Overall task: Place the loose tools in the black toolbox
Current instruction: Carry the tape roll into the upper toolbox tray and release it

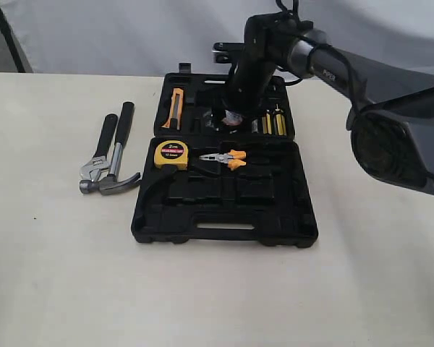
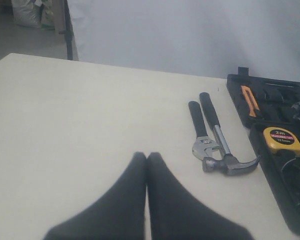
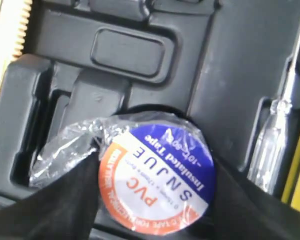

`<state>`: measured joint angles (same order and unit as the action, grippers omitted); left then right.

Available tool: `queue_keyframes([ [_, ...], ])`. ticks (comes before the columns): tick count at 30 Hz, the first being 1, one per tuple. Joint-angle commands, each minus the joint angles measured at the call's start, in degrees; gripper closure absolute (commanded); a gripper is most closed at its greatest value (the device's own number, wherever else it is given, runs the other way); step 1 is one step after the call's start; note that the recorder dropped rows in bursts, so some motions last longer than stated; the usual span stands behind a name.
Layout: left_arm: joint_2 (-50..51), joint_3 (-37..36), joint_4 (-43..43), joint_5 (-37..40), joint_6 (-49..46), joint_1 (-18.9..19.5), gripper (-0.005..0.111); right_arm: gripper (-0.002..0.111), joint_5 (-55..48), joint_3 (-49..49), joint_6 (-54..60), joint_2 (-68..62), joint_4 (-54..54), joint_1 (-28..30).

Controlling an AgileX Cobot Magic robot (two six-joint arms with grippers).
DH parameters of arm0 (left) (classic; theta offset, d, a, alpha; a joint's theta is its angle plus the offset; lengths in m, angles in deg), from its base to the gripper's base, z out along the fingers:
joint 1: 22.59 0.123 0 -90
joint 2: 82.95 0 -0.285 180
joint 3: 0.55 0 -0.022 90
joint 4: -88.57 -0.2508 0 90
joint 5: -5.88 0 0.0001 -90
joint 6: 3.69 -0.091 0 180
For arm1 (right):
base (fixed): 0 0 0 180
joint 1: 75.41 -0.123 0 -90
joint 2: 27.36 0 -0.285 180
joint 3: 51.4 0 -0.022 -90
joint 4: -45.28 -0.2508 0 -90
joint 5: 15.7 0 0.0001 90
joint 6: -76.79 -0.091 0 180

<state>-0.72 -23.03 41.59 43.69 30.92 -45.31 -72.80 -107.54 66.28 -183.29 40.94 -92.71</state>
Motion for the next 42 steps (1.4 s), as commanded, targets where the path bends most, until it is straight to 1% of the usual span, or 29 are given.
queue_keyframes([
  [1, -0.5, -0.5, 0.8, -1.0, 0.6, 0.2, 0.105, 0.050, -2.3, 0.1, 1.3, -0.3, -4.3, 0.2],
  [4, -0.5, -0.5, 0.8, -1.0, 0.6, 0.2, 0.105, 0.043, -4.1, 0.1, 1.7, 0.0, -4.4, -0.1],
  [7, -0.5, -0.5, 0.8, -1.0, 0.6, 0.2, 0.105, 0.031, -4.3, 0.1, 1.7, 0.0, -4.4, -0.1],
  [9, -0.5, -0.5, 0.8, -1.0, 0.6, 0.2, 0.105, 0.026, -4.3, 0.1, 1.7, 0.0, -4.4, -0.1],
  [16, -0.5, -0.5, 0.8, -1.0, 0.6, 0.2, 0.105, 0.027, -5.0, 0.1, 1.0, 1.8, -3.6, 0.0],
  [19, -0.5, -0.5, 0.8, -1.0, 0.6, 0.2, 0.105, 0.027, -7.3, 0.1, -0.2, 4.2, 0.1, 0.0],
  [22, -0.5, -0.5, 0.8, -1.0, 0.6, 0.2, 0.105, 0.027, -9.6, 0.1, 0.3, 5.9, 0.6, 0.0],
  [23, -0.5, -0.5, 0.8, -1.0, 0.6, 0.2, 0.105, 0.030, -9.9, 0.1, 1.0, 6.0, 0.6, 0.0],
  [24, -0.5, -0.5, 0.8, -1.0, 0.6, 0.2, 0.105, 0.035, -10.0, 0.1, 1.6, 6.1, 0.3, -0.1],
  [31, -0.5, -0.5, 0.8, -1.0, 0.6, 0.2, 0.105, 0.081, -7.9, 0.2, 2.0, 3.7, -0.3, -1.6],
  [36, -0.5, -0.5, 0.8, -1.0, 0.6, 0.2, 0.105, 0.107, -4.6, 0.2, 2.0, 1.8, -0.2, -1.6],
  [37, -0.5, -0.5, 0.8, -1.0, 0.6, 0.2, 0.105, 0.109, -4.1, 0.2, 2.0, 1.6, -0.2, -1.6],
  [42, -0.5, -0.5, 0.8, -1.0, 0.6, 0.2, 0.105, 0.109, -3.4, 0.0, 2.0, 1.3, -0.1, -1.6],
])
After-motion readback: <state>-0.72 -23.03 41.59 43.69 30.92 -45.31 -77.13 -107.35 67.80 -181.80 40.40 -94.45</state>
